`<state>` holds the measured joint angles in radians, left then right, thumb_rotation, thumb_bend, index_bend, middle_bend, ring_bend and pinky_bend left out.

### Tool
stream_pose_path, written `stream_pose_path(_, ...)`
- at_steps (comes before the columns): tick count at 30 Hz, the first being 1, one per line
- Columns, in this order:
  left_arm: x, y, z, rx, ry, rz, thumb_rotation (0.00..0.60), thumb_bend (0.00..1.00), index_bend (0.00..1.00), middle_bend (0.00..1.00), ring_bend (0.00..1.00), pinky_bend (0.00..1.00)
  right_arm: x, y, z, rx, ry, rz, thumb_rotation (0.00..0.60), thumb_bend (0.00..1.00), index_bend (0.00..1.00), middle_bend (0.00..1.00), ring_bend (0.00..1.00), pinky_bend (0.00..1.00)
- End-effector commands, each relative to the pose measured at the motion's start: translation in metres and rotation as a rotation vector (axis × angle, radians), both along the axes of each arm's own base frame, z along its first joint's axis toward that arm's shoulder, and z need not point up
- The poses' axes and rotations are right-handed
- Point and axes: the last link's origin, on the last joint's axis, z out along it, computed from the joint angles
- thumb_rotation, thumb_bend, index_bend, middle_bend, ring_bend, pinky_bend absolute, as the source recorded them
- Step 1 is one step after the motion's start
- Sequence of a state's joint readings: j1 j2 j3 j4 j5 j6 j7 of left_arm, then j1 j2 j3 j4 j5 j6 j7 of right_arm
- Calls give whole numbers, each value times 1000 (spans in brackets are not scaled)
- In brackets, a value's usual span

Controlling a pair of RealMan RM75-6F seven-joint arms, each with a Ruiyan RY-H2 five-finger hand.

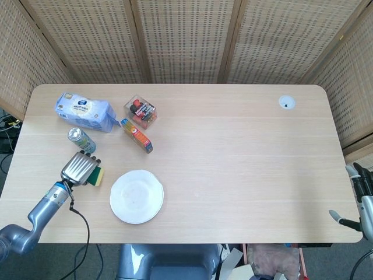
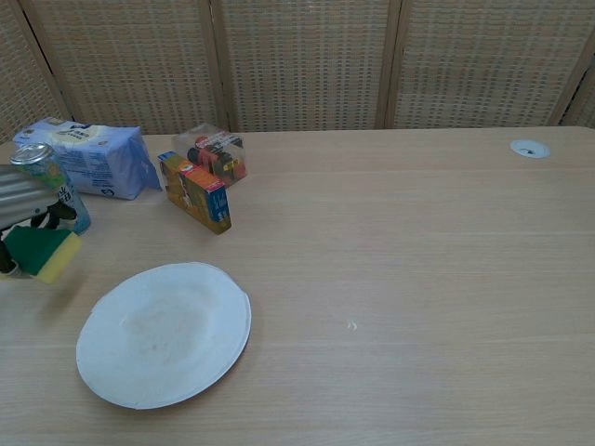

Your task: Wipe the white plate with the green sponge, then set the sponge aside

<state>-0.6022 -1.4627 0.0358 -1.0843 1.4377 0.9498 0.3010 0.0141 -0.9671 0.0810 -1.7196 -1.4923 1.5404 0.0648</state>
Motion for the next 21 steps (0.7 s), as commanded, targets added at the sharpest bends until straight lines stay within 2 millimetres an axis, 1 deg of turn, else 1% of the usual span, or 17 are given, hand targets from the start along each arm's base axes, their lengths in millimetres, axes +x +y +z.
stream_pose_path(1,-13,-3,-3,3,24,44,600,211,602,499,429,370,0,0,-1,6,-1,-1,600,0,0,0,0,0)
stream_pose_path(2,-14,-2,-4,1,22,57,600,96,470,384,367,324,0,0,-1,10,-3,0,600,0,0,0,0,0)
stream_pose_path(3,-15,-3,-4,1,19,68,600,42,365,292,305,284,0,1,-1,11,-7,1,600,0,0,0,0,0)
stream_pose_path(4,-16,-3,-4,1,16,73,600,3,209,160,200,220,1,1,0,12,-8,2,600,0,0,0,0,0)
stream_pose_path(5,-16,-3,-4,1,7,84,600,0,123,91,135,178,1,1,0,10,-10,3,600,0,0,0,0,0)
stream_pose_path(6,-16,-4,-3,3,-16,99,600,0,33,22,50,113,0,1,1,6,-9,3,600,0,0,0,0,0)
stream_pose_path(7,-15,-6,-1,4,-35,106,600,0,6,3,19,79,0,1,2,4,-10,3,600,0,0,0,0,0)
stream_pose_path(8,-15,-7,1,6,-46,108,600,0,0,0,3,50,0,2,2,4,-11,3,600,0,0,0,0,0)
stream_pose_path(12,-5,-13,17,48,-157,115,600,0,0,0,0,12,0,2,3,4,-14,6,600,0,0,0,0,0)
stream_pose_path(14,4,-23,33,76,-258,119,600,0,0,0,0,3,0,3,4,1,-15,10,600,0,0,0,0,0)
stream_pose_path(18,16,-41,58,115,-371,118,600,0,0,0,0,0,1,4,4,-1,-13,14,600,0,0,0,0,0)
stream_pose_path(19,20,-53,71,142,-438,125,600,0,0,0,0,0,1,4,4,-2,-10,16,600,0,0,0,0,0)
stream_pose_path(21,25,-66,84,163,-484,129,600,0,0,0,0,0,2,5,3,-4,-10,20,600,0,0,0,0,0)
